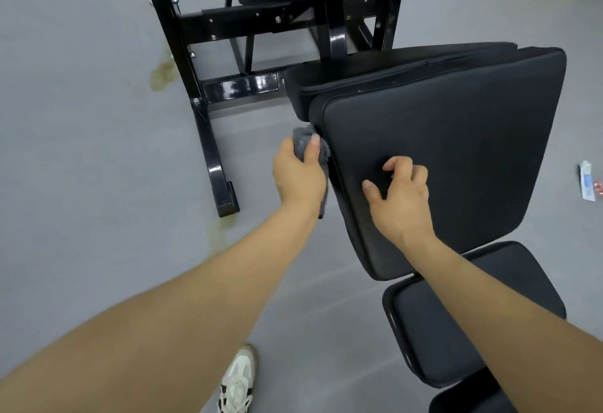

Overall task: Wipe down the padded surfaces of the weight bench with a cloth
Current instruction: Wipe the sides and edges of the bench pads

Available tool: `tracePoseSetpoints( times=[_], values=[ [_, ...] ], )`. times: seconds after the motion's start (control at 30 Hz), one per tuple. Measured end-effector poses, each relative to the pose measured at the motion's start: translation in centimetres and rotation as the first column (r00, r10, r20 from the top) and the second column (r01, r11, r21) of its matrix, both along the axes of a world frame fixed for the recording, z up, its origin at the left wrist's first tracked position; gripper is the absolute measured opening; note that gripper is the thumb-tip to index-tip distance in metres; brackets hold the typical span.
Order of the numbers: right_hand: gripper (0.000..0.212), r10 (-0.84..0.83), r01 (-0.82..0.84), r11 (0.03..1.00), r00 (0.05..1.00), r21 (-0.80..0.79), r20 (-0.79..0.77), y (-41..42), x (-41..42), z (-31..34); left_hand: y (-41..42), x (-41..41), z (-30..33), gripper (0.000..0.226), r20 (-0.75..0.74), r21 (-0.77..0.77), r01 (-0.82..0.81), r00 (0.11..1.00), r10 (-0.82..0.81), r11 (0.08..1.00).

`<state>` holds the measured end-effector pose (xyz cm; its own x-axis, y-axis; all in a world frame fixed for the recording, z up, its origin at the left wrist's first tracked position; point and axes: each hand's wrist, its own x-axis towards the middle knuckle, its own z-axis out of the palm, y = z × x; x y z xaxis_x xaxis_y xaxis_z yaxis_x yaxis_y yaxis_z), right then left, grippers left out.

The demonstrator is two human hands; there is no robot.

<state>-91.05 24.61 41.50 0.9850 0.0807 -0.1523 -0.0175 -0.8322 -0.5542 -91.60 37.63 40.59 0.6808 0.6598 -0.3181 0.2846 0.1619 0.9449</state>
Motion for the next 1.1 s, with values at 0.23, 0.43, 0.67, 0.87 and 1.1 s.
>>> tracePoseSetpoints(
  times=[0.23,0.43,0.67,0.87,1.1],
  values=[
    [0.048,-0.005,0.004,1.000,0.999,0.018,0.035,-1.1,-3.1,-2.4,-4.0,-4.2,-3.2,0.011,-0.010,0.061,0.057,0.998,-0.056,0.996],
    [0.051,0.024,-0.028,0.999,0.993,-0.031,-0.113,-1.9,-3.2,-1.7,0.1,1.1,0.4,0.019,-0.022,-0.099,-0.152,0.988,0.150,0.983],
    [0.061,0.077,-0.089,0.992,0.988,-0.090,-0.136,-2.9,-4.0,-1.5,-2.6,-0.9,0.1,0.012,0.034,-0.007,-0.061,0.998,0.061,0.998],
    [0.060,0.075,-0.082,0.993,0.993,-0.087,-0.088,-2.8,-4.0,-2.0,-4.1,-2.1,-1.0,0.040,0.081,0.299,0.063,0.993,-0.091,0.952],
    [0.066,0.115,-0.109,0.991,0.991,-0.083,0.075,-4.0,-4.4,-4.3,-4.1,-2.0,-2.3,0.044,0.099,0.508,0.038,0.990,-0.102,0.861]
  ],
)
